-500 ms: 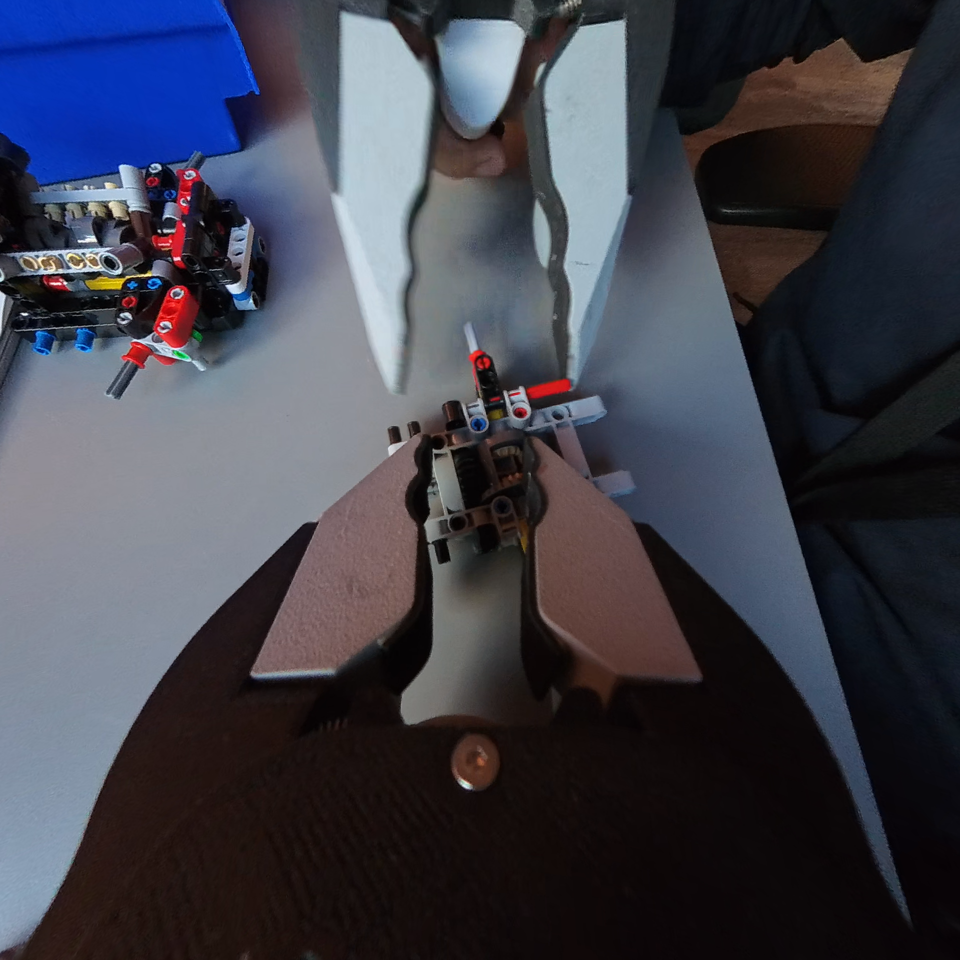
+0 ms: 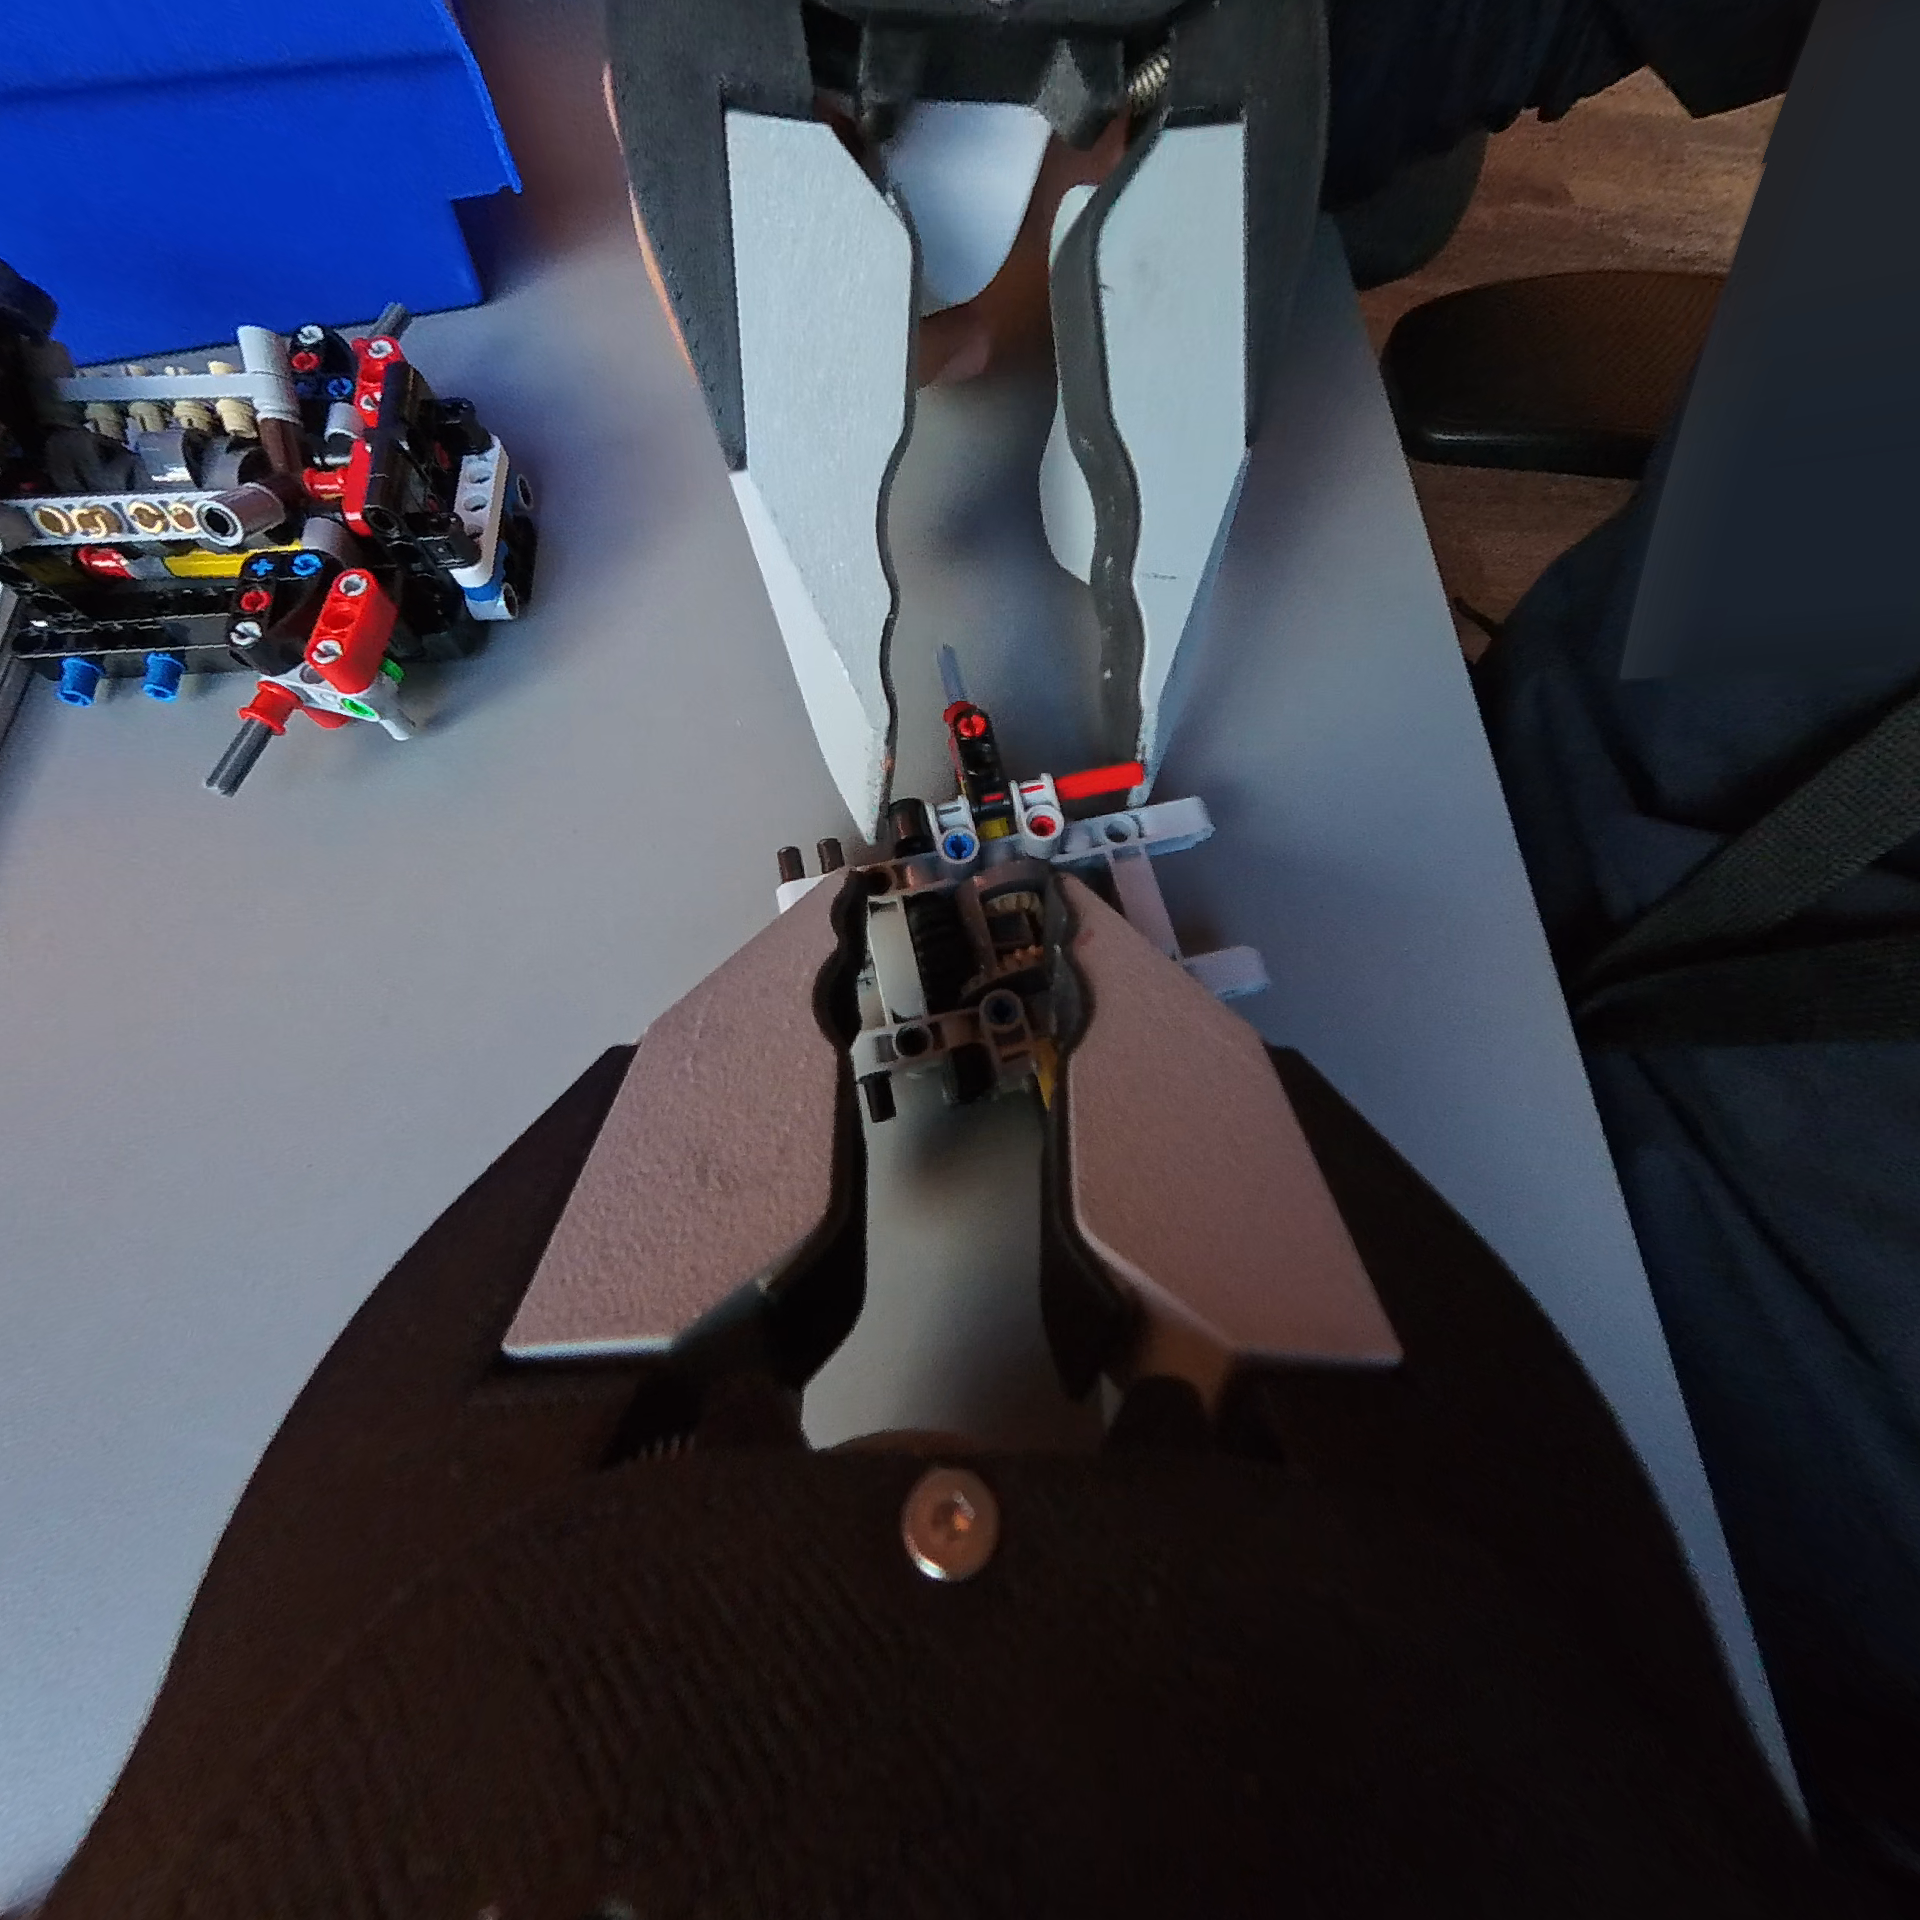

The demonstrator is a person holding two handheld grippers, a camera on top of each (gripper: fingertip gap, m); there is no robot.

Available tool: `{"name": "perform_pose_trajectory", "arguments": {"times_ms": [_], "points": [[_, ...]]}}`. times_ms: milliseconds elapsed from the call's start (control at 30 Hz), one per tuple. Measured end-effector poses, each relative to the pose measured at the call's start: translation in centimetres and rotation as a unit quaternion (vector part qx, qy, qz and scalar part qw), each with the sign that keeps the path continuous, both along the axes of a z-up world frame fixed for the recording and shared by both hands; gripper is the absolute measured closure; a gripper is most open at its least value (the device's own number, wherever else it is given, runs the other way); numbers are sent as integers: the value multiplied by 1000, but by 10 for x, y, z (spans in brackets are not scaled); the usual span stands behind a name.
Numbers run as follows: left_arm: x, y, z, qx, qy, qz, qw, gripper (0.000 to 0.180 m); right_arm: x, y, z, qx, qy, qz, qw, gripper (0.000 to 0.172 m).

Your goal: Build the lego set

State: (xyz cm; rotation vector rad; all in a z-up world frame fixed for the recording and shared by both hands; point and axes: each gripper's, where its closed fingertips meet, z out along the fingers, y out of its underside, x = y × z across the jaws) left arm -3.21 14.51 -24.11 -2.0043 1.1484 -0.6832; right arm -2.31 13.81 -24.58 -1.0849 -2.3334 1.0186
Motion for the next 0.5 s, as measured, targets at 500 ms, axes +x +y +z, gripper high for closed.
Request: {"name": "perform_pose_trajectory", "arguments": {"times_ms": [500], "points": [[4, -5, 2, -19, -13, -6, 1000, 159, 4, 4, 13, -48, 10, 7, 999, 118]]}}
